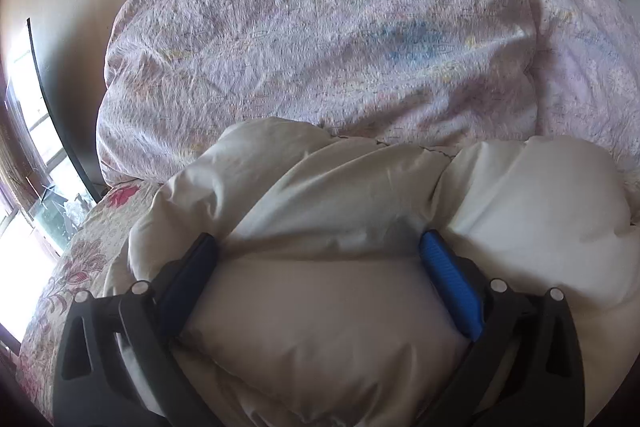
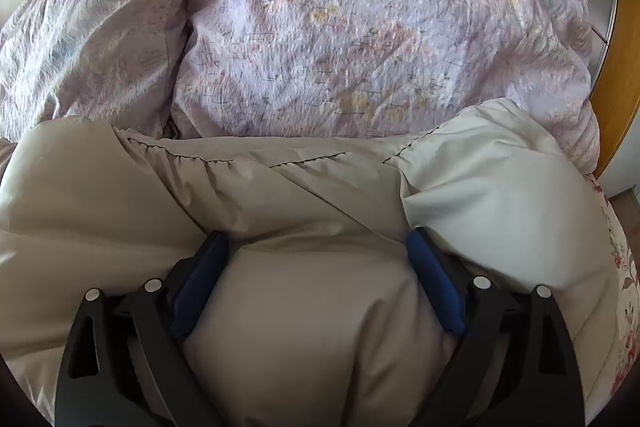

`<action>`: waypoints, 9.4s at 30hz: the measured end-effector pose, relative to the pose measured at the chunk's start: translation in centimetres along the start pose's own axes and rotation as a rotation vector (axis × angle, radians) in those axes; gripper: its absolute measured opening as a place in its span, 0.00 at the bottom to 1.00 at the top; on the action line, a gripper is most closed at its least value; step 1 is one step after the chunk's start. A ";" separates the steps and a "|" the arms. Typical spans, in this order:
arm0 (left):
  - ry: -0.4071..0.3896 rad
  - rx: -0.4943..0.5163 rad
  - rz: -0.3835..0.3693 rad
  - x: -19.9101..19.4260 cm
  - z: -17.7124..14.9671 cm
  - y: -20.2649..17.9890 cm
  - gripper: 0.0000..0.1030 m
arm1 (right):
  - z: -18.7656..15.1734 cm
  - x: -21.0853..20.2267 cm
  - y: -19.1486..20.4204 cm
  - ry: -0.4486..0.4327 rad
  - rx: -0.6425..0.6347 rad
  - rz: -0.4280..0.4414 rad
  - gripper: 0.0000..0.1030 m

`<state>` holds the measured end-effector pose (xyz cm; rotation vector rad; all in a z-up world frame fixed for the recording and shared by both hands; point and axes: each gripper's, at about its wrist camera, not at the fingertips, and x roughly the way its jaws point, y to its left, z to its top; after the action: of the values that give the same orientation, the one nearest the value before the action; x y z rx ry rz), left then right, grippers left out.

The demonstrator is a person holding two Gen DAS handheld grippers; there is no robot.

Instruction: Fold large clothes

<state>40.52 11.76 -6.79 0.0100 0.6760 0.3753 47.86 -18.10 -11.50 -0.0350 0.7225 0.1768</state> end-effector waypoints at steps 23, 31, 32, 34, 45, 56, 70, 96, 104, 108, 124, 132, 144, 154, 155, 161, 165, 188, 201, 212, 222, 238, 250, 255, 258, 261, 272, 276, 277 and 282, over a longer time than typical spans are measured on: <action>-0.056 0.049 0.180 -0.5 3.6 2.3 0.98 | 2.8 1.3 -5.2 0.007 0.035 -0.133 0.92; 0.129 -0.180 0.065 5.1 2.2 6.9 0.98 | 0.9 3.2 -6.2 0.037 0.066 -0.142 0.99; 0.147 -0.201 0.047 5.6 2.0 7.2 0.98 | 0.8 3.4 -6.1 0.042 0.059 -0.151 0.99; 0.158 -0.205 0.045 6.1 1.8 7.0 0.98 | 0.8 3.8 -5.6 0.057 0.049 -0.163 0.99; 0.248 -0.205 0.011 8.6 1.4 6.3 0.98 | 1.1 6.4 -7.3 0.132 0.090 -0.102 0.99; 0.205 -0.391 -0.075 7.7 0.0 10.5 0.98 | 0.4 4.9 -11.7 0.057 0.194 -0.061 0.99; 0.217 -0.421 -0.070 7.6 -0.2 13.6 0.98 | -0.2 3.7 -15.6 0.108 0.168 -0.034 0.99; 0.151 -0.486 -0.247 -4.9 -6.0 20.7 0.98 | -9.5 -9.8 -28.4 0.061 0.677 0.159 0.99; 0.263 -0.730 -0.489 -8.2 -13.4 19.9 0.96 | -14.9 -10.5 -20.6 0.184 0.835 0.414 0.81; 0.272 -0.771 -0.536 -7.9 -13.7 18.3 0.92 | -15.1 -10.0 -18.5 0.202 0.825 0.434 0.76; 0.284 -1.018 -0.614 -5.3 -14.4 14.4 0.61 | -15.9 -8.3 -17.5 0.070 0.918 0.447 0.56; 0.250 -1.070 -0.676 -5.1 -15.1 15.3 0.23 | -16.2 -8.7 -17.7 0.023 0.915 0.493 0.30; 0.143 -0.981 -0.673 -8.3 -13.8 17.0 0.15 | -14.6 -13.1 -15.6 -0.028 0.778 0.576 0.22; 0.151 -1.032 -0.623 -14.7 -21.3 25.0 0.15 | -19.4 -18.0 -11.9 0.080 0.609 0.681 0.22; 0.151 -1.048 -0.619 -15.2 -22.2 25.7 0.15 | -20.0 -18.3 -11.6 0.089 0.600 0.677 0.22; 0.149 -1.040 -0.567 -16.5 -24.6 26.6 0.25 | -21.5 -20.4 -10.7 0.087 0.477 0.540 0.38; 0.140 -0.988 -0.494 -16.8 -24.8 26.6 0.55 | -21.3 -23.4 -10.6 -0.023 0.386 0.335 0.64; 0.081 -0.921 -0.519 -16.9 -23.7 25.1 0.78 | -13.5 -21.9 8.9 -0.132 -0.153 0.310 0.66; 0.058 -0.975 -0.558 -15.3 -23.1 24.5 0.78 | -13.1 -18.5 12.9 -0.071 -0.168 0.285 0.50; 0.035 -0.995 -0.553 -14.8 -22.7 24.1 0.78 | -14.6 -15.7 14.6 -0.028 -0.245 0.213 0.52; 0.049 -0.964 -0.575 -13.9 -21.8 23.5 0.78 | -14.7 -15.6 14.7 -0.028 -0.238 0.221 0.53; 0.073 -1.099 -0.639 -12.1 -22.2 25.6 0.61 | -14.3 -16.8 14.2 -0.019 -0.176 0.246 0.53; 0.084 -1.056 -0.606 -11.9 -21.4 25.5 0.57 | -14.8 -17.5 15.9 -0.052 -0.223 0.242 0.54; 0.074 -1.036 -0.602 -12.0 -21.0 25.5 0.53 | -15.5 -16.2 17.3 -0.039 -0.318 0.181 0.54; 0.041 -0.971 -0.600 -13.0 -19.6 25.2 0.46 | -15.6 -16.2 17.2 -0.043 -0.317 0.182 0.54; 0.005 -0.890 -0.591 -14.3 -18.1 24.7 0.43 | -15.6 -16.2 17.2 -0.046 -0.319 0.175 0.54; -0.154 -0.499 -0.520 -20.9 -12.0 19.6 0.43 | -15.8 -16.0 16.9 -0.042 -0.277 0.175 0.54; -0.223 -0.349 -0.516 -23.9 -9.9 16.4 0.43 | -15.7 -15.9 16.5 -0.039 -0.254 0.196 0.54; -0.239 -0.309 -0.514 -24.6 -9.5 15.5 0.43 | -15.7 -15.9 16.4 -0.038 -0.252 0.199 0.54; -0.287 -0.163 -0.542 -26.7 -8.0 11.4 0.45 | -15.7 -15.7 16.2 -0.040 -0.244 0.213 0.54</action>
<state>12.69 12.35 4.63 -0.2651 0.3407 -0.0947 23.19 -5.96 -12.43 -0.1873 0.6611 0.4678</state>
